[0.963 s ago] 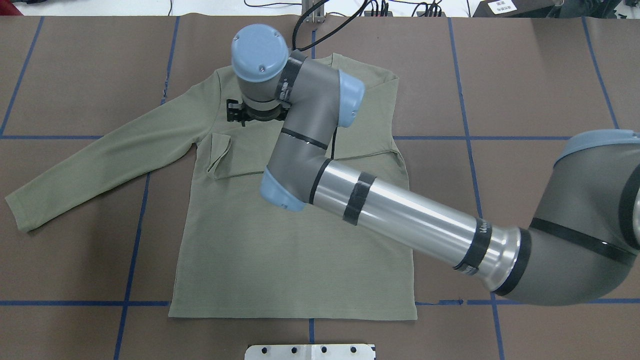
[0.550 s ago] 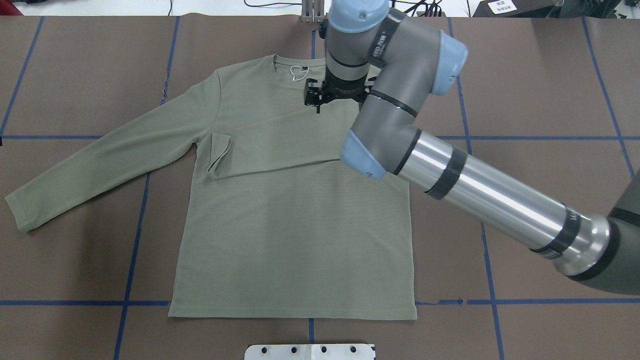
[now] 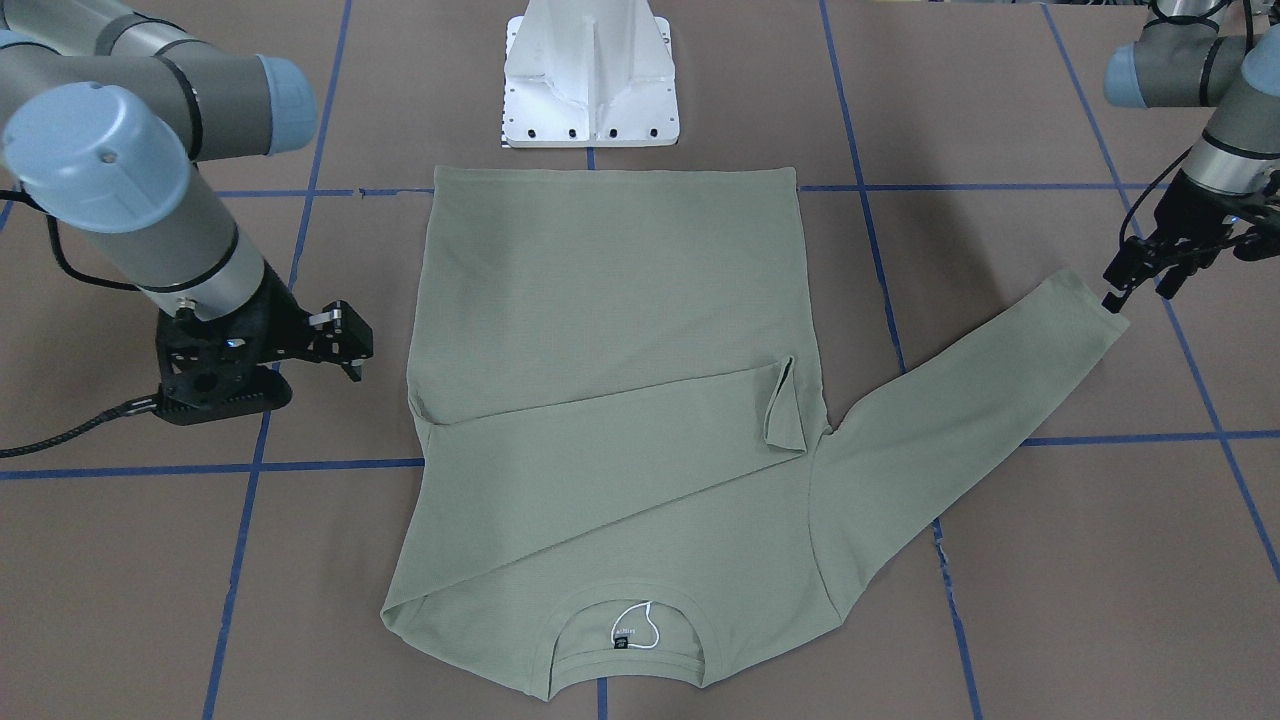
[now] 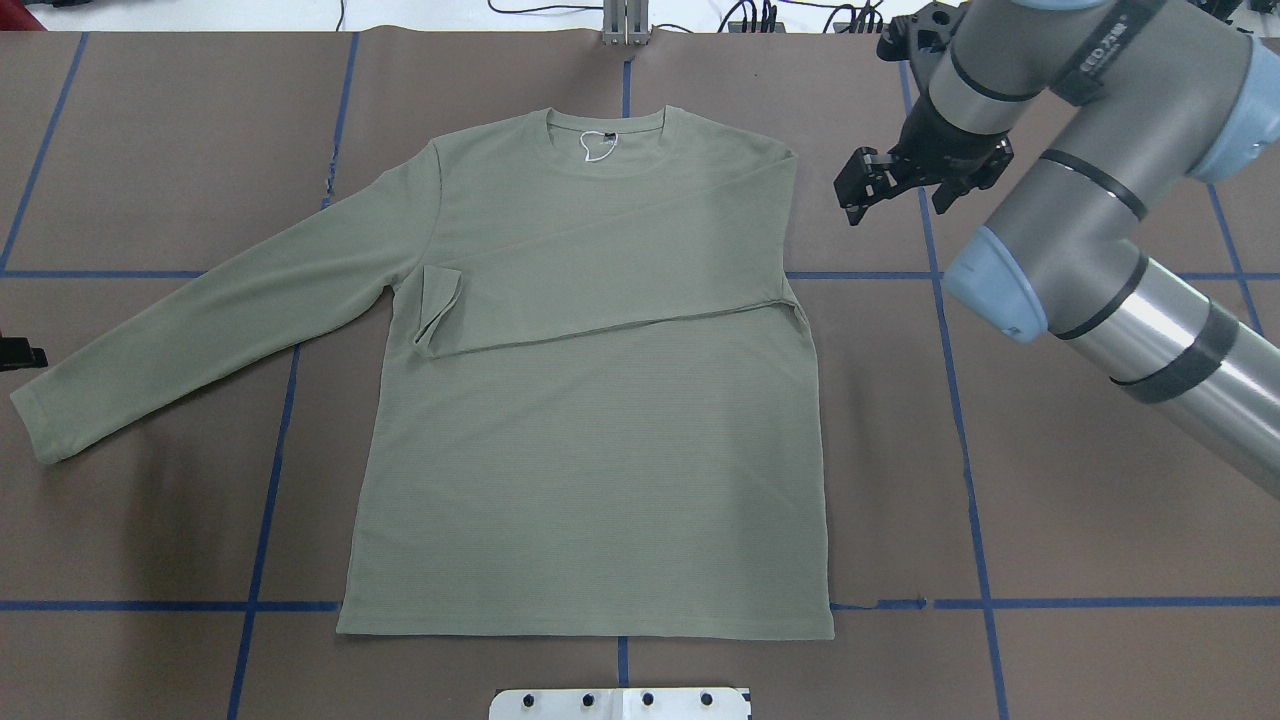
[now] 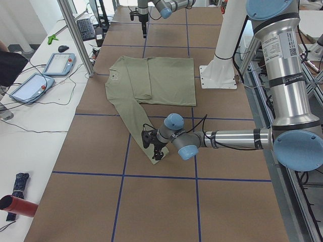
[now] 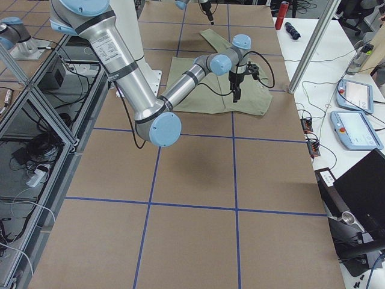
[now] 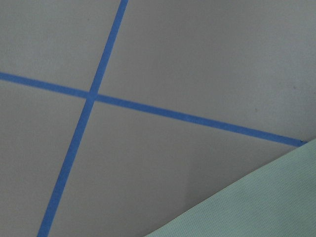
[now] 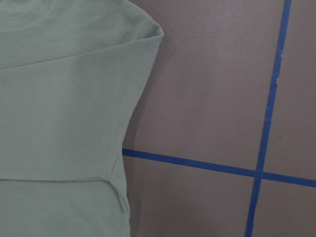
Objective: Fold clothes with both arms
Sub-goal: 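Release the sleeve on the shirt and raise the right gripper away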
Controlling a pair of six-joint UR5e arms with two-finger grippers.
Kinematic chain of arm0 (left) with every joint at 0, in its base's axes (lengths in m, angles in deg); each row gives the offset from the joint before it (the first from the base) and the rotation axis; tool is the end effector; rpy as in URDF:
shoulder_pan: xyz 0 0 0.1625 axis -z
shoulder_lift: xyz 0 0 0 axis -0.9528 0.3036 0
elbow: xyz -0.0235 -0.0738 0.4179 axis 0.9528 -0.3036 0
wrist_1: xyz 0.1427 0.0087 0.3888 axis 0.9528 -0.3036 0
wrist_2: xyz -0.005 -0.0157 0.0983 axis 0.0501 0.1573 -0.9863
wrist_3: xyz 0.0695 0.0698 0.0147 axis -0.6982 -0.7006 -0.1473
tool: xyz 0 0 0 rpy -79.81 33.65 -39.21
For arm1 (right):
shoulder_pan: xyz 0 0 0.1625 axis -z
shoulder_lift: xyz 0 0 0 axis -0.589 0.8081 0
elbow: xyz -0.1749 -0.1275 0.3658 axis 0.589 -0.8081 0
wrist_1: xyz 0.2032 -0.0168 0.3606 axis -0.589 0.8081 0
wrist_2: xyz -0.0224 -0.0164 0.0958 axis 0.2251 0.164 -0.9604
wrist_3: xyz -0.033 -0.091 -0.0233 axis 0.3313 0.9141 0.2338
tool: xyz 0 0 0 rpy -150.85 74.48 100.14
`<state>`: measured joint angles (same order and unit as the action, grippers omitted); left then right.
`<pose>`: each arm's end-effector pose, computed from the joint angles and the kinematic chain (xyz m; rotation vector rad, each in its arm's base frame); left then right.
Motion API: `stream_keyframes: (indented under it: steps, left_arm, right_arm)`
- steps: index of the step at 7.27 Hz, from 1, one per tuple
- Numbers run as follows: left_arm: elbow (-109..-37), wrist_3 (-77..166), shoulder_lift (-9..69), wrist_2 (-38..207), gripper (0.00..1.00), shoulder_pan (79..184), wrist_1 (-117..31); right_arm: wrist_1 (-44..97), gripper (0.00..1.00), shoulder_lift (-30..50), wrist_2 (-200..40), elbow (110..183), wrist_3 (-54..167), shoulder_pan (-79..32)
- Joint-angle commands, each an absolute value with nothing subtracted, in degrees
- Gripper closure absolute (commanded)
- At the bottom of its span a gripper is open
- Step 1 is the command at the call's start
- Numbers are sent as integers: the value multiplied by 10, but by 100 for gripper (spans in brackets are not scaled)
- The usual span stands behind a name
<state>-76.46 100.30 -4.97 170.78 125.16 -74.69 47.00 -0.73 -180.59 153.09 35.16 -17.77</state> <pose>0.1650 -0.3884 0.6392 0.2429 0.8305 -0.4207 -0.3186 -0.5691 0.2853 0.1021 -0.7905 -0.1348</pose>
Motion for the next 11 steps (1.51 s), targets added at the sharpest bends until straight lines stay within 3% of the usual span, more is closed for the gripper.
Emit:
stream_keyframes:
  steps: [1, 11]
  left_arm:
    - [-764, 1037, -65, 1682, 1, 1203, -750]
    - [-724, 1037, -52, 1667, 1, 1187, -749]
  right_arm:
    - [471, 0, 13, -1811, 1546, 367, -187]
    - [469, 0, 13, -1810, 1545, 367, -186]
